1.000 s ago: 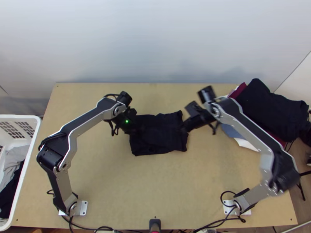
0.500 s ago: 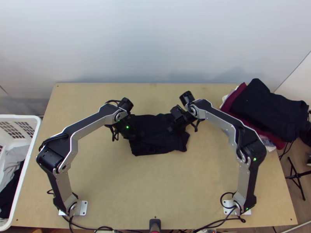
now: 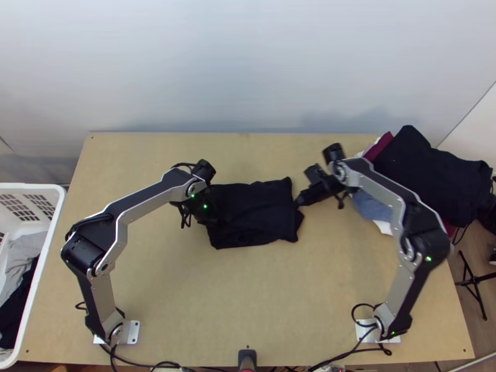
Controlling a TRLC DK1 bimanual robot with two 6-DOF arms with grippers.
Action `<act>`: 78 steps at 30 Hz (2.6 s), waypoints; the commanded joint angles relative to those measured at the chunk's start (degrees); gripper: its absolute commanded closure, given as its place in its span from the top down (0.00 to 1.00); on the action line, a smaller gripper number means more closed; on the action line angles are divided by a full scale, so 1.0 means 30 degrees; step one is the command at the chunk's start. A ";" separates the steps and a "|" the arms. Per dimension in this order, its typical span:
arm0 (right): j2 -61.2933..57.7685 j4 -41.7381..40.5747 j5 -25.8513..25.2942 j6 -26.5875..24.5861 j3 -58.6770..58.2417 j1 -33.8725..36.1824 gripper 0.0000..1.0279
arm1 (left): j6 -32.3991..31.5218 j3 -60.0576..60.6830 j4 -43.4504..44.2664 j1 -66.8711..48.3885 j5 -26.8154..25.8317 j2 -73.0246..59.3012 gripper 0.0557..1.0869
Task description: Fold the t-shirt
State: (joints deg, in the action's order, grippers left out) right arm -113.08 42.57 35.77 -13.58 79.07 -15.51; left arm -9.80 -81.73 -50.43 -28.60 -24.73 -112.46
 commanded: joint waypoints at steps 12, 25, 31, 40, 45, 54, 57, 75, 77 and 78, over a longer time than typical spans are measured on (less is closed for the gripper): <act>0.2624 0.3565 0.0645 0.0309 -0.0926 0.1419 0.95 | 0.0660 -0.1085 -0.2583 0.0363 -0.1248 0.3768 0.96; 0.0075 0.0284 0.1378 0.2565 0.0099 -0.0397 0.96 | 0.1598 0.0438 -0.4722 0.4055 -0.2157 0.6990 0.96; -0.0628 -0.0302 0.1466 0.3298 0.0422 -0.1452 0.96 | 0.2213 0.1141 -0.5190 0.4377 -0.2127 0.7723 0.96; -0.2415 -0.0683 0.1524 0.4323 0.1535 -0.3327 0.92 | 0.2242 0.2167 -0.5161 0.4963 -0.2098 0.8426 0.96; -0.2679 -0.2118 0.1524 0.4909 0.1886 -0.3854 0.22 | 0.2272 0.2782 -0.5102 0.5754 -0.2098 0.9041 0.96; 0.0017 -0.1913 0.2403 0.5817 0.2033 -0.3561 0.03 | 0.2272 0.3251 -0.5044 0.6457 -0.2069 0.9188 0.96; 0.1833 -0.1738 0.2403 0.6462 0.3088 -0.3503 0.03 | 0.2359 0.3280 -0.5044 0.6809 -0.2098 0.9041 0.96; 0.3767 0.4503 0.2931 0.6637 1.1613 0.3587 0.03 | 0.4996 0.3895 -0.5630 0.9416 -0.2098 0.8221 0.96; 0.3708 0.4913 0.2931 0.6608 1.2257 0.4613 0.03 | 0.5318 0.3983 -0.5630 0.9592 -0.2069 0.8045 0.96; 0.3679 0.5206 0.2931 0.6520 1.2580 0.5081 0.03 | 0.5465 0.4012 -0.5630 0.9709 -0.2069 0.7986 0.96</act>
State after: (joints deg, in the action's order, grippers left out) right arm -102.13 53.01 44.49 6.61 108.79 -8.97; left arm 3.99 -70.22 -67.20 -1.65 -30.94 -87.00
